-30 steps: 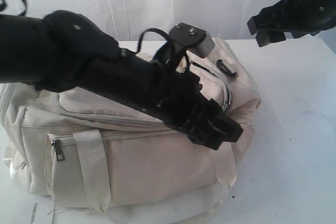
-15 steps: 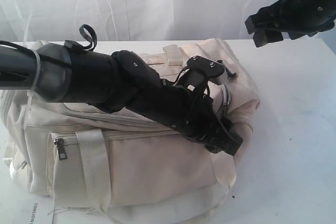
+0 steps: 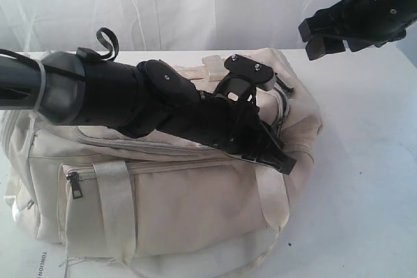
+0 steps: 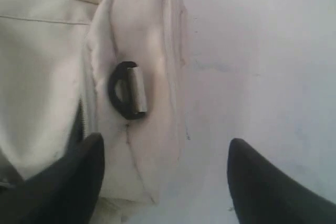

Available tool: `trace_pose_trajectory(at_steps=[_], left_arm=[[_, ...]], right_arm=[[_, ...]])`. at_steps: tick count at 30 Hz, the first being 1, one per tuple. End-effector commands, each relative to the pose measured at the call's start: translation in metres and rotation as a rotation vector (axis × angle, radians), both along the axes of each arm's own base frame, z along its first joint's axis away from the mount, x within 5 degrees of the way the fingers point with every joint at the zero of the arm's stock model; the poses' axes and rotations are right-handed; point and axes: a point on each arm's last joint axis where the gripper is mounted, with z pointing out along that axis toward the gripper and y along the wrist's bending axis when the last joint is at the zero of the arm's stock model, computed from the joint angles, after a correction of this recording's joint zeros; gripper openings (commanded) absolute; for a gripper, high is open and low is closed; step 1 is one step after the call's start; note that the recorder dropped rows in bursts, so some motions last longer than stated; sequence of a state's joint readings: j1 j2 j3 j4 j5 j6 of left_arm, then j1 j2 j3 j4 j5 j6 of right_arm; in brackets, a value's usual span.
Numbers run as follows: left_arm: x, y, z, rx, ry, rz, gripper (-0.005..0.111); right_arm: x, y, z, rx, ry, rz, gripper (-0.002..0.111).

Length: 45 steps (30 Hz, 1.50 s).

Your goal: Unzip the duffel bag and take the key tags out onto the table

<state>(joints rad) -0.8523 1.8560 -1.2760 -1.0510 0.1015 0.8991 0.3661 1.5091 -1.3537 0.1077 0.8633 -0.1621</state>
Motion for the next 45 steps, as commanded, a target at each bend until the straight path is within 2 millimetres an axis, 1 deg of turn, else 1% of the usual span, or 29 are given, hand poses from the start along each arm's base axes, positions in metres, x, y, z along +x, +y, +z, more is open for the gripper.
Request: trace_pose_trajectory(at_steps=[1, 13, 17, 19, 24, 33, 35, 38, 45], left_arm=[[-0.005, 0.003, 0.02, -0.034, -0.02, -0.022, 0.0], [-0.019, 0.008, 0.045, -0.069, -0.016, -0.104, 0.0], [-0.022, 0.011, 0.053, -0.084, -0.022, -0.118, 0.0], [-0.023, 0.012, 0.056, -0.09, -0.027, -0.119, 0.0], [-0.028, 0.015, 0.066, -0.103, -0.038, -0.135, 0.0], [-0.032, 0.016, 0.069, -0.1, -0.033, -0.17, 0.0], [-0.032, 0.016, 0.069, -0.1, -0.031, -0.171, 0.0], [-0.033, 0.016, 0.069, -0.1, -0.03, -0.173, 0.0], [-0.033, 0.016, 0.069, -0.099, -0.027, -0.178, 0.0]], right_arm=[[-0.005, 0.01, -0.003, 0.091, 0.029, 0.116, 0.062], [-0.009, 0.013, -0.007, 0.102, 0.091, 0.15, 0.062], [-0.005, 0.017, -0.017, 0.115, 0.146, 0.156, 0.066], [-0.004, 0.02, -0.023, 0.119, 0.173, 0.188, 0.067], [0.001, 0.025, -0.034, 0.133, 0.216, 0.199, 0.068], [0.008, 0.028, -0.053, 0.131, 0.299, 0.17, 0.067], [0.01, 0.029, -0.056, 0.132, 0.311, 0.162, 0.063], [0.012, 0.03, -0.06, 0.147, 0.328, 0.133, 0.052], [0.015, 0.031, -0.061, 0.161, 0.306, 0.121, 0.014]])
